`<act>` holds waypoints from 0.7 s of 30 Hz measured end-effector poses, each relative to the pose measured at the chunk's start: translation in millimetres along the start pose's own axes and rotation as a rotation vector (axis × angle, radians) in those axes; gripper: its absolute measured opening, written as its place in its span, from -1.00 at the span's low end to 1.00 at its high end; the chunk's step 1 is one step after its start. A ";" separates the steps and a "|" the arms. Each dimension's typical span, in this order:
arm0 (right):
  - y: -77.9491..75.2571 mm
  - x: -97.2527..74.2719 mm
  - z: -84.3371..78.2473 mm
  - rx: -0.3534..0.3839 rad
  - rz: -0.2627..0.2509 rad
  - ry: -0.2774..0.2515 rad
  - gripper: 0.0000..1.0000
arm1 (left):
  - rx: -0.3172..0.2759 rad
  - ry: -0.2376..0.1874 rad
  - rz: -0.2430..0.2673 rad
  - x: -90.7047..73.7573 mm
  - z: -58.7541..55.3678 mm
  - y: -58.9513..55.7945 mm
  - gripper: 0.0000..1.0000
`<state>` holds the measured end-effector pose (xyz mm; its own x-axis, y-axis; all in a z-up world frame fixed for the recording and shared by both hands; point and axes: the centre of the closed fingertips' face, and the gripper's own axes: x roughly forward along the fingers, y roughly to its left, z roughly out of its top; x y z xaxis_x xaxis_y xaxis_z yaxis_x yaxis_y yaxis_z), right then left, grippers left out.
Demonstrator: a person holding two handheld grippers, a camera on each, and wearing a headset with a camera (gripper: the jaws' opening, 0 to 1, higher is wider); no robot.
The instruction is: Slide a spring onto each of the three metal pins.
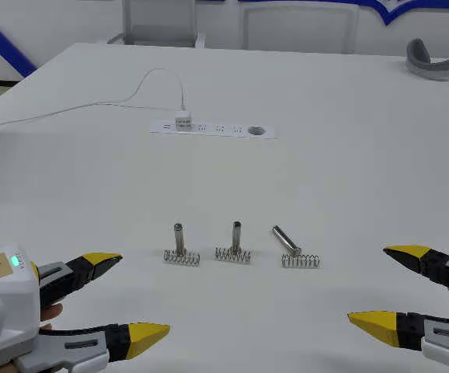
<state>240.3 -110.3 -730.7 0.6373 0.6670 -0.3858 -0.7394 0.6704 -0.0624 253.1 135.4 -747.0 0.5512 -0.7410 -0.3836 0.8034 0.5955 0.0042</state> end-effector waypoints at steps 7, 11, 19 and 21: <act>-0.9 1.1 -0.4 0.003 -0.001 0.004 0.33 | -0.004 0.000 0.005 -0.2 -0.7 0.3 0.45; -1.9 1.8 0.2 0.004 -0.003 0.005 0.33 | -0.007 0.000 0.007 -0.2 -1.2 0.7 0.45; -4.2 1.9 1.4 0.006 -0.008 0.006 0.31 | -0.007 -0.003 0.011 -0.3 0.1 0.5 0.44; -4.3 2.0 1.9 0.008 -0.008 0.006 0.30 | -0.006 -0.003 0.011 -0.3 0.6 -0.1 0.44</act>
<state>245.2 -111.2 -729.5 0.6422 0.6594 -0.3908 -0.7321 0.6787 -0.0581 253.0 135.5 -746.3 0.5606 -0.7355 -0.3804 0.7960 0.6053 0.0025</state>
